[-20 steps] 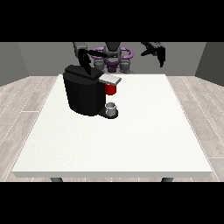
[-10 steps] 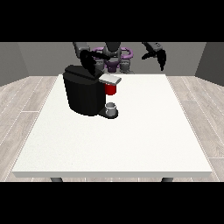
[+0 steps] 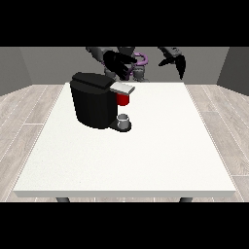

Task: Insert the coffee pod into the coffee machine and close the lid

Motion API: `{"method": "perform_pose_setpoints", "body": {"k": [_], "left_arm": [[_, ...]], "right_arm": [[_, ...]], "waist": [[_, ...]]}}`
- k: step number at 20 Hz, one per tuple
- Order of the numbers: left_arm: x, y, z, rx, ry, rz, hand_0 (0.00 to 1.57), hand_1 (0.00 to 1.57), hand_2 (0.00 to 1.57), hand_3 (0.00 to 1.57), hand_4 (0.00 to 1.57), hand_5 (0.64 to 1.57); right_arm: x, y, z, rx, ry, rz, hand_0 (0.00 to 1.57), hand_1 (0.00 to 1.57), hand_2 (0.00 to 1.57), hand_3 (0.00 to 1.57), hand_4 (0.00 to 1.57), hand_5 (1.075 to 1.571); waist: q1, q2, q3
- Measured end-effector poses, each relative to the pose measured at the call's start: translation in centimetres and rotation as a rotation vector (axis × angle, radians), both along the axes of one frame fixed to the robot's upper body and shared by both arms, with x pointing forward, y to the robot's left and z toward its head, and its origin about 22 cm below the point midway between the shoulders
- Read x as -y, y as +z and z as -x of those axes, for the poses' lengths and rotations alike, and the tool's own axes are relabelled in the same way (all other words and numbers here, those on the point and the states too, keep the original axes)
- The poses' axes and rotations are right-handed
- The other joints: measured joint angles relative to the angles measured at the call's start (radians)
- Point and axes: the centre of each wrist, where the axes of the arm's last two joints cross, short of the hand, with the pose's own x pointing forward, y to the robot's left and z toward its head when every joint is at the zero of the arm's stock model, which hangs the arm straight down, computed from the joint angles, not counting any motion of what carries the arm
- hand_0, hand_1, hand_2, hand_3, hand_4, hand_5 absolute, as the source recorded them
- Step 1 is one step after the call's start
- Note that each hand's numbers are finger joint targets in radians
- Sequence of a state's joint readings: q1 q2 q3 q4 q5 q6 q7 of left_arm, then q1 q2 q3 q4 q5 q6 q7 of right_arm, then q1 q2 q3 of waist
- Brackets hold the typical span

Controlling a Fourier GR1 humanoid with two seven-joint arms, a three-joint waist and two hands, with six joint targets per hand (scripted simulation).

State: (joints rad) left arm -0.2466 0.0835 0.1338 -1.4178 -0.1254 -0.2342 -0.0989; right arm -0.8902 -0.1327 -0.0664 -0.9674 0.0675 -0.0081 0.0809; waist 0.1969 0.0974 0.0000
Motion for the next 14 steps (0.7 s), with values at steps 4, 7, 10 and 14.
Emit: {"method": "perform_pose_setpoints", "body": {"k": [4,7,10,14], "left_arm": [[-0.3,-0.3,0.0,0.007,-0.002,0.005,0.00,0.00,0.00,0.00,0.39,1.571],[-0.8,0.2,-0.1,0.020,-0.014,0.012,0.00,0.00,0.00,0.00,0.44,1.571],[-0.7,1.0,-0.4,0.038,-0.034,0.010,0.00,0.00,0.00,0.00,0.38,1.571],[-0.9,1.2,-0.6,0.057,-0.041,0.013,0.00,0.00,0.00,0.00,0.42,1.571]], "right_arm": [[-2.5,1.0,0.0,0.034,0.027,0.046,0.00,0.00,0.00,0.00,0.09,1.571],[-3.1,2.6,-0.5,0.062,0.027,0.081,0.00,0.00,0.00,0.00,0.22,1.571],[-3.5,4.4,-1.0,0.103,0.018,0.110,0.00,0.00,0.00,0.00,0.27,1.571],[-4.2,6.7,-1.4,0.136,0.021,0.128,0.00,0.00,0.00,0.00,0.13,1.571]], "waist": [[0.013,0.003,-0.0003],[0.039,0.011,-0.0003],[0.064,0.031,-0.0004],[0.076,0.056,-0.0004]]}}
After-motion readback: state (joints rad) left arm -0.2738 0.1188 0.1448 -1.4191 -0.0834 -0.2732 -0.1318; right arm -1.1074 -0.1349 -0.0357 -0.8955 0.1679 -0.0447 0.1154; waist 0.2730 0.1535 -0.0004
